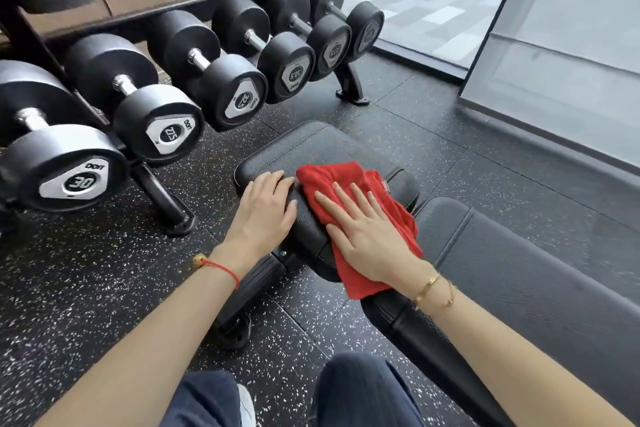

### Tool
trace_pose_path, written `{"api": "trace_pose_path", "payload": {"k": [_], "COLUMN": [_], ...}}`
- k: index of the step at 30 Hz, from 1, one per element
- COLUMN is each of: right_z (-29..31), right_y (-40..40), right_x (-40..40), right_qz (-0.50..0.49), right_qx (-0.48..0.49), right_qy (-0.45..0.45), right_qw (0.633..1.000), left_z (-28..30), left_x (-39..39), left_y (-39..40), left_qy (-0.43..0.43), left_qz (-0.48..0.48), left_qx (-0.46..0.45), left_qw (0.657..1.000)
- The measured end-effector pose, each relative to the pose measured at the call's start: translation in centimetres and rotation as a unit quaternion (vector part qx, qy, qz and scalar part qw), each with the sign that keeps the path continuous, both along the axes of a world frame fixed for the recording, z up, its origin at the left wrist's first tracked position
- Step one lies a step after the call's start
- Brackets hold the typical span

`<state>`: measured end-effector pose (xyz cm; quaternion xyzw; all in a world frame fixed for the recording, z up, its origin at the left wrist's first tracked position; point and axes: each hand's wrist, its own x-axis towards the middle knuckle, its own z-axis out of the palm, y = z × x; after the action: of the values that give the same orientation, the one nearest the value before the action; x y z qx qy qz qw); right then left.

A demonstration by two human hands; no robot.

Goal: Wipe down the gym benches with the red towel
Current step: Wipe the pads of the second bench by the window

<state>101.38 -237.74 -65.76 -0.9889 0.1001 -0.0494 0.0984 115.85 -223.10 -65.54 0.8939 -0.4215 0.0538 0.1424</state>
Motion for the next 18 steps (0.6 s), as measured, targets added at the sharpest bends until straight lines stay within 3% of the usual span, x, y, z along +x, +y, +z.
{"api": "trace_pose_path", "payload": {"k": [7,11,15,18], "right_z": [0.6,0.9,1.3,1.5], "right_y": [-4.0,-4.8,-3.9,-2.4], "right_x": [5.3,4.4,-1.2,-6.4], "right_qz": [-0.143,-0.082,0.001,0.004], "right_qx": [0.026,0.052,0.064,0.030], "right_qy": [0.006,0.028,0.051,0.060], "right_qw": [0.989,0.995,0.997,0.998], "left_z": [0.1,0.2,0.3,-0.1], "left_x": [-0.7,-2.0,-3.4,-4.4], "left_y": [0.0,-0.5,-1.6,-2.4], "left_qy": [0.003,0.007,-0.001,0.000], "left_qz": [0.000,-0.026,-0.059,-0.073], "left_qx": [0.010,0.008,-0.002,-0.004], "left_qw": [1.000,1.000,0.998,0.997]}}
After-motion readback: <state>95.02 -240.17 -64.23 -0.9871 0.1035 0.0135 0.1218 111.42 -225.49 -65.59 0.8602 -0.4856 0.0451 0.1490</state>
